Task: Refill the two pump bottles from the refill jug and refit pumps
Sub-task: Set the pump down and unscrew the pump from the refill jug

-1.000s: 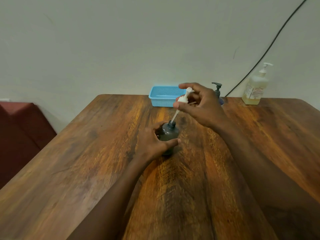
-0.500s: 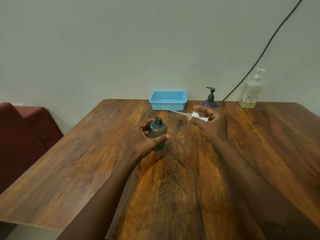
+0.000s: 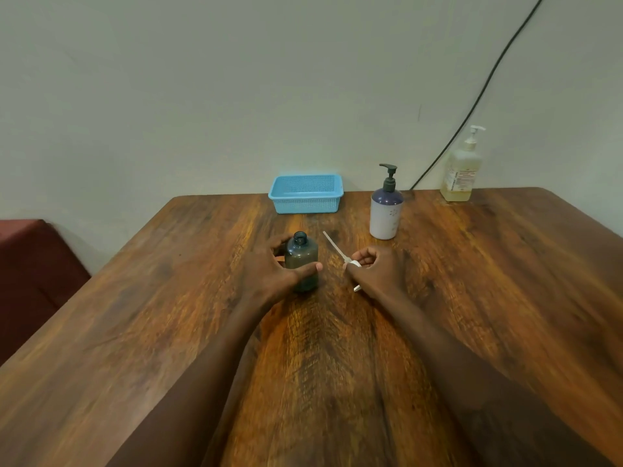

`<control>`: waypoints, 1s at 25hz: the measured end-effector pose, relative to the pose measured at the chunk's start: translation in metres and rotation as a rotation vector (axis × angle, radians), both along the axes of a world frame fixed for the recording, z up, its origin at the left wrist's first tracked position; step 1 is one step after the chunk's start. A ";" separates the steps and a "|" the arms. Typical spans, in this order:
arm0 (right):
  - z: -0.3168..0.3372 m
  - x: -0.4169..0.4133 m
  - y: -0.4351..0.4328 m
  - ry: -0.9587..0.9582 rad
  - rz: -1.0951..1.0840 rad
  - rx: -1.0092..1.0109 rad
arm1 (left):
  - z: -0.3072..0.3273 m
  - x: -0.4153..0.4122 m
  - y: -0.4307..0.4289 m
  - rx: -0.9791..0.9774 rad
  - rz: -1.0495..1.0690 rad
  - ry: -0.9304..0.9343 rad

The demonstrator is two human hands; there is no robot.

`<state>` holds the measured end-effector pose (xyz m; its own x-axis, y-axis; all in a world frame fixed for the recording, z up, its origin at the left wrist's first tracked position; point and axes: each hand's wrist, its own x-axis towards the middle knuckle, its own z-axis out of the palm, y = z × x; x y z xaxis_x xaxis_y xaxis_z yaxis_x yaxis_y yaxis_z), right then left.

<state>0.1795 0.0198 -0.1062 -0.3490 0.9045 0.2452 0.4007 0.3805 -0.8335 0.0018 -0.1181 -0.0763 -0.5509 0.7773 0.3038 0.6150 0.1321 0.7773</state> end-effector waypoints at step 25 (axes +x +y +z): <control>0.046 0.014 -0.010 0.024 0.116 0.178 | 0.054 0.068 -0.014 0.216 0.050 0.364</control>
